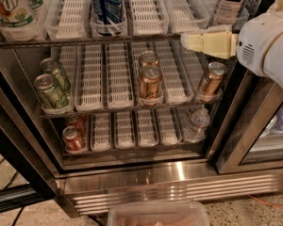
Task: Pick blue plastic bottle from top shelf of fridge
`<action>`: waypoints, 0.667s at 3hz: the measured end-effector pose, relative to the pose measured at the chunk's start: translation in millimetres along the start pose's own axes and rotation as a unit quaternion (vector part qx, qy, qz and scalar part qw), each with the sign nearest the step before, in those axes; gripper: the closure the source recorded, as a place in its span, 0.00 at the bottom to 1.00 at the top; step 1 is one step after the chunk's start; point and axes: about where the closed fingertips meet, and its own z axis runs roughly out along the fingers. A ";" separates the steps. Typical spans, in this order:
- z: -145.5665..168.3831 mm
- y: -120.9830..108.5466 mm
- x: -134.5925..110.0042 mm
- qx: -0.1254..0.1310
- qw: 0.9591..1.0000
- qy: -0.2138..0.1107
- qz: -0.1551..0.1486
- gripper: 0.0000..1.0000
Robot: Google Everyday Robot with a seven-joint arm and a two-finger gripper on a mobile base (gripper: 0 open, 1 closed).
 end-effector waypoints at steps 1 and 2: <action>0.0 0.0 -0.1 0.000 1.000 0.000 0.000 0.00; 4.5 12.1 -12.5 -0.009 1.000 -0.010 0.007 0.00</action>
Offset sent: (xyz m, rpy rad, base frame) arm 0.0047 0.0051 0.0075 0.0374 -0.0146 -0.0200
